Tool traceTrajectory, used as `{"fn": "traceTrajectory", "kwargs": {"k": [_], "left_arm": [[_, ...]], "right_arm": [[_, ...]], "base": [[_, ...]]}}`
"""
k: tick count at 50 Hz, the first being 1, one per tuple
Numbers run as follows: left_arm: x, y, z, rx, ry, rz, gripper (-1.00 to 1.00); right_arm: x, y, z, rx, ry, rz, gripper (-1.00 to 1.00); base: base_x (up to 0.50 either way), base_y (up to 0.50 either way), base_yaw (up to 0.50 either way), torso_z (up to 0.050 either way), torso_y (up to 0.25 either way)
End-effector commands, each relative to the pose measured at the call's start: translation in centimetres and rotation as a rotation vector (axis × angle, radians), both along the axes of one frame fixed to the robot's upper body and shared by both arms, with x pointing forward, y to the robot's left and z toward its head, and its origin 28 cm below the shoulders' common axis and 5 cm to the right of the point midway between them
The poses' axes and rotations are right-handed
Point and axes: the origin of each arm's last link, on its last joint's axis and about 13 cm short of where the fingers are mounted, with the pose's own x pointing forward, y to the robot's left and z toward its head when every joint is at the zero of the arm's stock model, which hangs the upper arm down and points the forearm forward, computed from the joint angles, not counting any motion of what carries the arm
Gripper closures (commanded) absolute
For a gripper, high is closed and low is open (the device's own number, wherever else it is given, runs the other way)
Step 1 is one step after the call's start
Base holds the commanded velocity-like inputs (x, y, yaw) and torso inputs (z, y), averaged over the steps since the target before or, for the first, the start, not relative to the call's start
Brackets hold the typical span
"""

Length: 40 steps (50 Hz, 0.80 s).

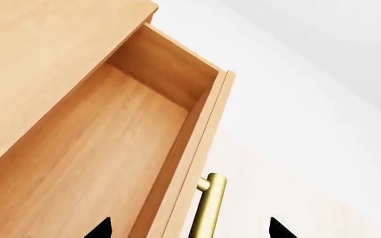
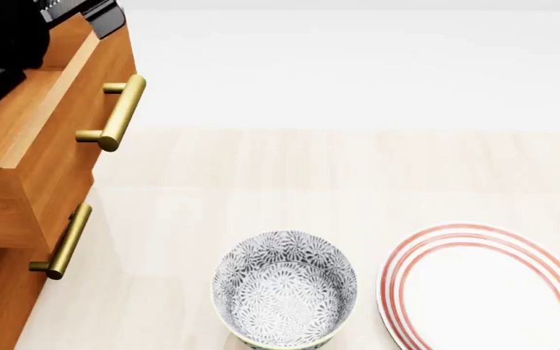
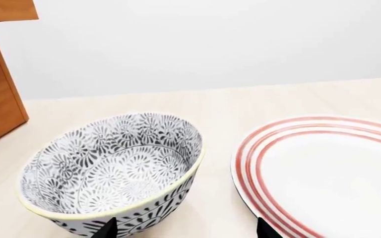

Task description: Open the top drawer of the cabinet.

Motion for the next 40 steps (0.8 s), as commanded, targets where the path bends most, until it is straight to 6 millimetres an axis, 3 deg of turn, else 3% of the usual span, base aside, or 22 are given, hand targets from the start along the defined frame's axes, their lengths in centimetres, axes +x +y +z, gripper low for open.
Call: {"fn": "traceTrajectory", "kwargs": {"k": [1,22,40], "left_arm": [[0.0,-0.7,-0.3,-0.031,0.002,-0.049,-1.0],[-0.1,-0.5,-1.4,0.021,0.038,-0.072,-1.0],[-0.2,-1.6,-1.8,-0.005,0.062,-0.144,-1.0]], "right_arm": [[0.1,0.2,0.2,0.003,-0.017,0.008,-1.0],[0.1,0.2,0.1,0.004,-0.015,0.011,-1.0],[0.0,0.2,0.2,0.006,-0.015,0.011,-1.0]], "base": [[0.0,0.0,0.0,0.0,0.0],[0.0,0.0,0.0,0.0,0.0],[0.0,0.0,0.0,0.0,0.0]]}}
